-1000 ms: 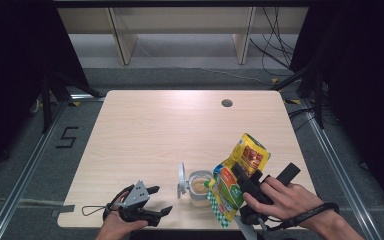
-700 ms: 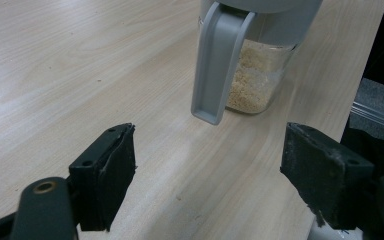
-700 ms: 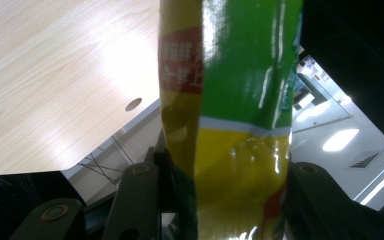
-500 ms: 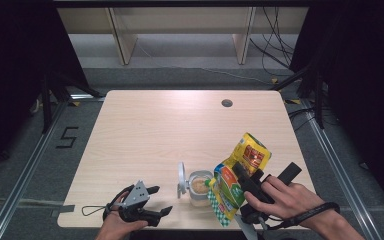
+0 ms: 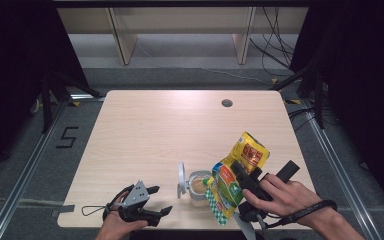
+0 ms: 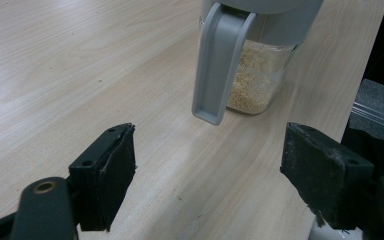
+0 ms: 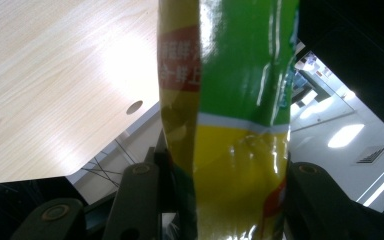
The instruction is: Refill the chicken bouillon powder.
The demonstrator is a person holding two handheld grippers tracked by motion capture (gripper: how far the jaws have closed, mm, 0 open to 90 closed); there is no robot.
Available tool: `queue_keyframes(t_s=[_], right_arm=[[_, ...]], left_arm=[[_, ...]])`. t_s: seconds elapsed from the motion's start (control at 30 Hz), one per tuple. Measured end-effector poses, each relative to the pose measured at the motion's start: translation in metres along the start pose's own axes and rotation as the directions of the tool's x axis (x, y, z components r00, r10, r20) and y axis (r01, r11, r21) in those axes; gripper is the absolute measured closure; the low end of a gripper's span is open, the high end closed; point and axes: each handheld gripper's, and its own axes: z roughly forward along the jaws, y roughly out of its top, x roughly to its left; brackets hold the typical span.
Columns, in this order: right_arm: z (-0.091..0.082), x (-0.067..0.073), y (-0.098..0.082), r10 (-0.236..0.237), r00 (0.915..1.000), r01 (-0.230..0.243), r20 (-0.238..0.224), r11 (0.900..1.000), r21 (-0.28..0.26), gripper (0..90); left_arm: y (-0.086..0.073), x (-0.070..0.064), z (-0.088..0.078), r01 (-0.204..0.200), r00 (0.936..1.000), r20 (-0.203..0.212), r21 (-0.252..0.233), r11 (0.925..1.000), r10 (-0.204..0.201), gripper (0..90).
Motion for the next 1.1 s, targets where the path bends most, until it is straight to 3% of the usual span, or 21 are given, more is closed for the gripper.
queue_keyframes(t_s=[0.1,0.17,0.3,0.37,0.4,0.67,0.7,0.83,0.93,1.03,1.07,1.1], right_arm=[[0.001,0.001,0.0,0.002,0.9998,-0.002,-0.022,1.0,-0.001,64.4],[0.001,-0.001,0.0,-0.001,1.0,0.0,-0.005,1.0,-0.003,64.4],[-0.001,0.002,-0.003,0.018,0.9998,-0.018,-0.012,1.0,0.011,64.5],[-0.002,0.002,-0.004,0.005,0.9999,-0.005,-0.016,1.0,0.01,64.5],[-0.003,0.004,-0.005,0.007,0.9997,-0.007,-0.024,1.0,0.014,64.5],[-0.006,0.007,-0.005,0.007,0.9997,-0.007,-0.022,1.0,0.001,64.6],[-0.007,0.008,-0.005,0.018,0.9996,-0.018,-0.02,1.0,0.007,64.7],[-0.007,0.011,-0.006,0.036,0.9992,-0.036,-0.018,0.999,0.004,64.9],[-0.008,0.015,-0.006,0.072,0.9974,-0.073,0.005,0.997,0.009,65.0],[-0.007,0.021,-0.005,0.085,0.9963,-0.085,-0.002,0.996,-0.01,65.1],[-0.007,0.022,-0.005,0.096,0.9954,-0.096,0.004,0.995,-0.009,65.1],[-0.007,0.022,-0.005,0.091,0.9958,-0.091,0.013,0.996,-0.012,65.1]], left_arm=[[0.0,0.0,0.0,-0.005,1.0,0.001,-0.001,1.0,0.005,21.4],[0.0,0.0,0.0,-0.001,1.0,-0.001,-0.001,1.0,0.001,21.4],[0.0,0.0,0.0,0.0,1.0,-0.004,-0.001,1.0,0.0,21.4],[0.0,0.0,0.0,0.0,1.0,-0.001,-0.001,1.0,0.0,21.4],[-0.001,-0.002,0.001,0.023,0.9997,-0.004,-0.003,0.9997,-0.024,21.4],[-0.001,-0.002,0.001,0.028,0.9996,-0.005,-0.009,0.9996,-0.028,21.4],[0.0,-0.001,0.0,-0.003,1.0,-0.004,0.0,1.0,0.003,21.4],[-0.001,-0.001,0.0,0.028,0.9996,-0.001,-0.003,0.9996,-0.028,21.4],[0.0,-0.001,0.0,0.008,1.0,-0.001,-0.009,0.9999,-0.008,21.4],[0.0,0.0,0.0,-0.004,1.0,-0.001,-0.001,1.0,0.004,21.4],[0.0,-0.001,0.0,-0.004,1.0,-0.008,0.0,1.0,0.004,21.4],[-0.001,-0.002,0.0,0.028,0.9996,-0.012,0.004,0.9996,-0.027,21.4]])
